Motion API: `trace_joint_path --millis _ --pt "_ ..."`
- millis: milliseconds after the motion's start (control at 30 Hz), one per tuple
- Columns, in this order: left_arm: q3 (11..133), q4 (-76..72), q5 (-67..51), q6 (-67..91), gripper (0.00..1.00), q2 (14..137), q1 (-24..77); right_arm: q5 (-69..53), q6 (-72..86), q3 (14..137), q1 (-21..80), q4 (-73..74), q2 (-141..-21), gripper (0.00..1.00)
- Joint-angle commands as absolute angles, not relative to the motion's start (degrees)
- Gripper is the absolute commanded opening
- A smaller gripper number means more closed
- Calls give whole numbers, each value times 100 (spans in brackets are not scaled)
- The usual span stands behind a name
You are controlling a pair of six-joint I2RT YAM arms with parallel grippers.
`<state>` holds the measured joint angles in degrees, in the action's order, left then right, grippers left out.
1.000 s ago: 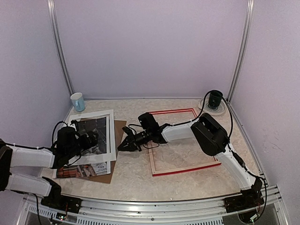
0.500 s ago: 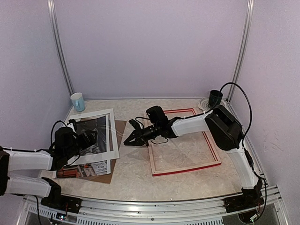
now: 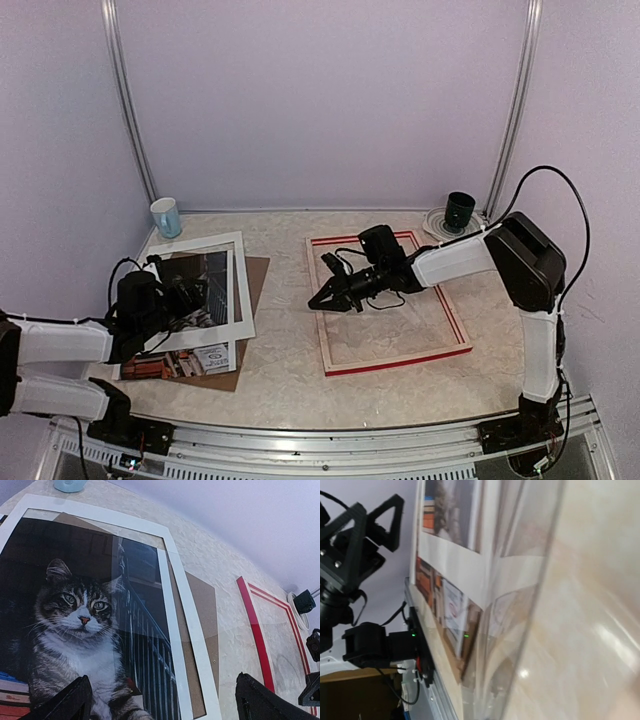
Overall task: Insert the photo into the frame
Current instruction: Place the glass panel at the frame body.
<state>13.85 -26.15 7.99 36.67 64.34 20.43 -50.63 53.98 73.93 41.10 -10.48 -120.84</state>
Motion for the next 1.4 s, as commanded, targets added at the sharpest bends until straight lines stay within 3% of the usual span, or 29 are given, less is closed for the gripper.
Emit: trace_joint_path --millis 0,567,867,1367 --pt "1338 -2731 852 3685 99 6465 1988 -4902 5058 6850 3910 -935 -11435 0" --pt "1361 -2724 879 3700 99 6599 1962 -4503 3920 5368 2877 527 -9828 3" --pt "1371 -2764 843 3708 99 6697 1961 -4215 3160 5236 2504 1488 -9519 3" --pt "1371 -2764 835 3709 99 6698 1958 -3871 3068 5030 1946 1498 -9284 2"
